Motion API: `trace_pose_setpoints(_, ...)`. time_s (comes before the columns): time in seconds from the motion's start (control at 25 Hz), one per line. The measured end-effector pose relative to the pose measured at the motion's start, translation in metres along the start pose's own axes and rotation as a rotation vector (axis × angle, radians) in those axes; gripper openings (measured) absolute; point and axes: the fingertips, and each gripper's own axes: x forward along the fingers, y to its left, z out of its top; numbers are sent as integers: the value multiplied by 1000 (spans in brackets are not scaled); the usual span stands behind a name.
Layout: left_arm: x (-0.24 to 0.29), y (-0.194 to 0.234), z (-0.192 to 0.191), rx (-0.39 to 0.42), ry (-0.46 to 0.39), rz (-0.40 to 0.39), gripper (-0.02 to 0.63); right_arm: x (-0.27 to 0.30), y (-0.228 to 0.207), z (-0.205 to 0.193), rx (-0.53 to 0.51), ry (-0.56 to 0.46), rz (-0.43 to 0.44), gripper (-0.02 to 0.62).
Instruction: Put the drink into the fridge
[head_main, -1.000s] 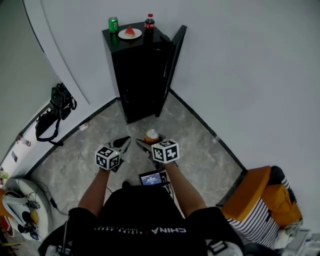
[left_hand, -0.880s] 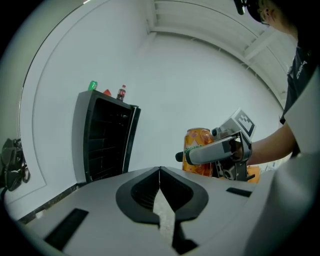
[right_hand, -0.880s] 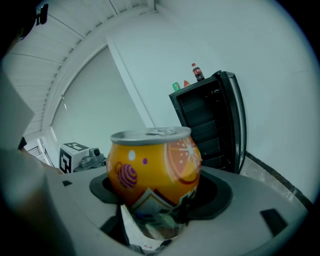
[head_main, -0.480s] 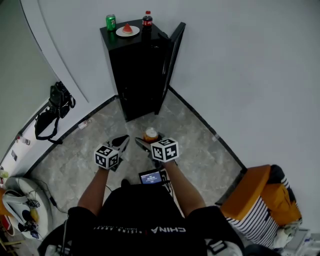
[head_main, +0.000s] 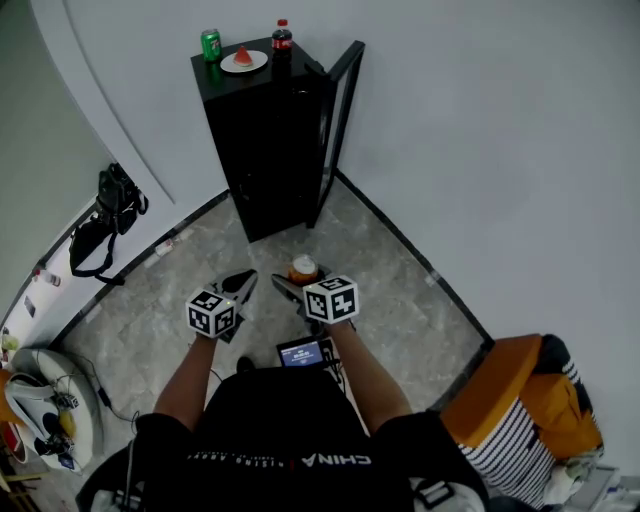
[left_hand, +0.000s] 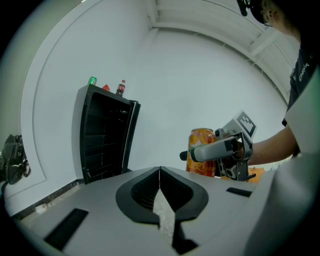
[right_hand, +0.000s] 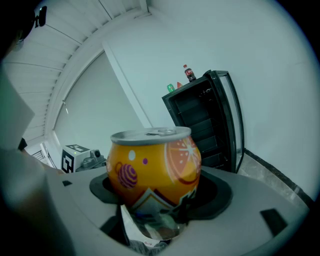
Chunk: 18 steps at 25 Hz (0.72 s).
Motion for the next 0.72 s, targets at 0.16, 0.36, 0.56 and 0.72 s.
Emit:
trace_pose_setpoints(0.16, 9, -10, -4, -16, 8, 34, 12, -14, -20, -3, 22, 7, 14, 359)
trace_pose_setpoints(0.36, 6, -6, -15, -29, 36, 71, 12, -14, -32, -8, 55, 6, 7, 359)
trace_pose_setpoints(0.56, 15, 11, -16, -57, 38, 75, 12, -4, -41, -6, 59, 13, 0, 359)
trace_pose_setpoints(0.72, 24, 34, -11, -59, 34, 51, 12, 15, -51, 1, 83, 9, -31, 359)
